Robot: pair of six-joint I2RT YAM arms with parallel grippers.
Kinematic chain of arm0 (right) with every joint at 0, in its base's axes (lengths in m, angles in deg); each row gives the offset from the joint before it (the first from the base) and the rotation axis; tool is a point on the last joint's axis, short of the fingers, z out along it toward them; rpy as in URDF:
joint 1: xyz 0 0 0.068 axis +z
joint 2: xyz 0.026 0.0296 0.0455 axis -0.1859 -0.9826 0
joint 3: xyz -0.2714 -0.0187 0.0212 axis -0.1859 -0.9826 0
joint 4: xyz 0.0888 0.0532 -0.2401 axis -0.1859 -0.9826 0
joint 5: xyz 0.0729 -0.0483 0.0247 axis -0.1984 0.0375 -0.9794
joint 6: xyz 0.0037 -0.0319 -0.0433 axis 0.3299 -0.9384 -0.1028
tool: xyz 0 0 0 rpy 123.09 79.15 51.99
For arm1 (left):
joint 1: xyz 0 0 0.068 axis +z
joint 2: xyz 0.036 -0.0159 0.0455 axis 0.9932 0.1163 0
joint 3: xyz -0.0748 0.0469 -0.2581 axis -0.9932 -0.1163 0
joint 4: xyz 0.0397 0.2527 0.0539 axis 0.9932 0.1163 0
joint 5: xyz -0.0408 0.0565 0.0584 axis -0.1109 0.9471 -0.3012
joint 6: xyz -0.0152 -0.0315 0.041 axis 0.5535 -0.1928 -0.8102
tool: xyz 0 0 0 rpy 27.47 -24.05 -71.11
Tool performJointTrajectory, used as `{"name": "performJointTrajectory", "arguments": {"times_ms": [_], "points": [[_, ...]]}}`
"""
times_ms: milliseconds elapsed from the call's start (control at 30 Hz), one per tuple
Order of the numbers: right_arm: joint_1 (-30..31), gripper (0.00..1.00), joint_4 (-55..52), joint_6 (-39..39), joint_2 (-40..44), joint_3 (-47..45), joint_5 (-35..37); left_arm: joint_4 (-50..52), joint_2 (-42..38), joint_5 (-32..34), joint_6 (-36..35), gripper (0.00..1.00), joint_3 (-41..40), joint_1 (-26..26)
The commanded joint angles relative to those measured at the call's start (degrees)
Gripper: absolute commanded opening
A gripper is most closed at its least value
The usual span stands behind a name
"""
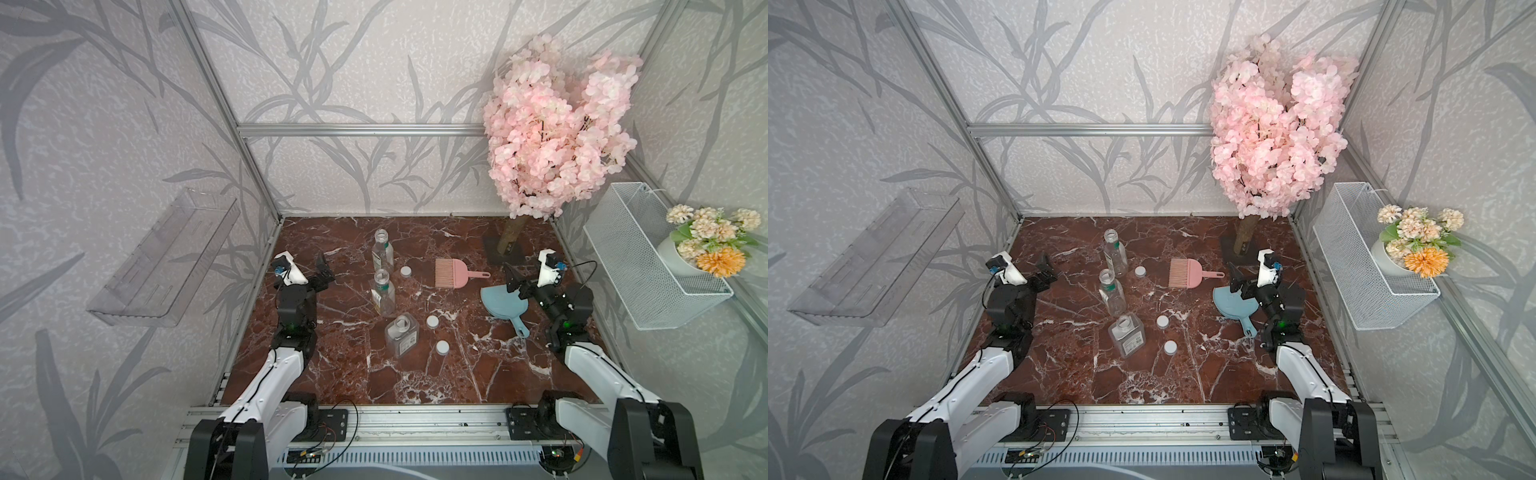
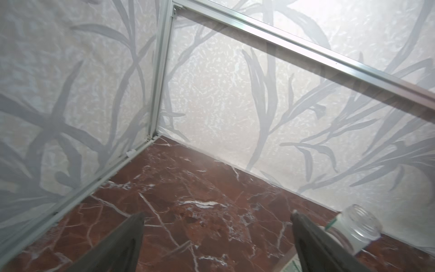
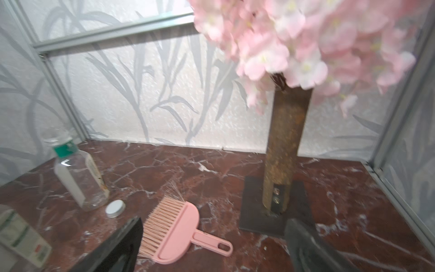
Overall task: Screw on the bottle caps
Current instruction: Pick up the plastic bottle at the center of the board.
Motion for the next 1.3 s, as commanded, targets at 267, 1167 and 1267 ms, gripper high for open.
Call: {"name": "performJointTrajectory", "arguments": {"times_ms": [267, 1167, 1267], "points": [[24.17, 0.99, -35.42, -27.99, -2.36, 16.29, -21.10, 18.65, -16.02, -13.93, 12.55, 1.00, -3.55, 0.24], [43.26, 0.99, -48.41, -53.39, -38.40, 38.84, -27.52, 18.01, -18.15, -18.11, 23.39, 1.00, -10.26, 0.22], [43.70, 0.99, -47.28, -53.42, -40.55, 38.48, -27.15, 18.39, -18.07, -17.81, 22.73, 1.00, -10.15, 0.15]]}}
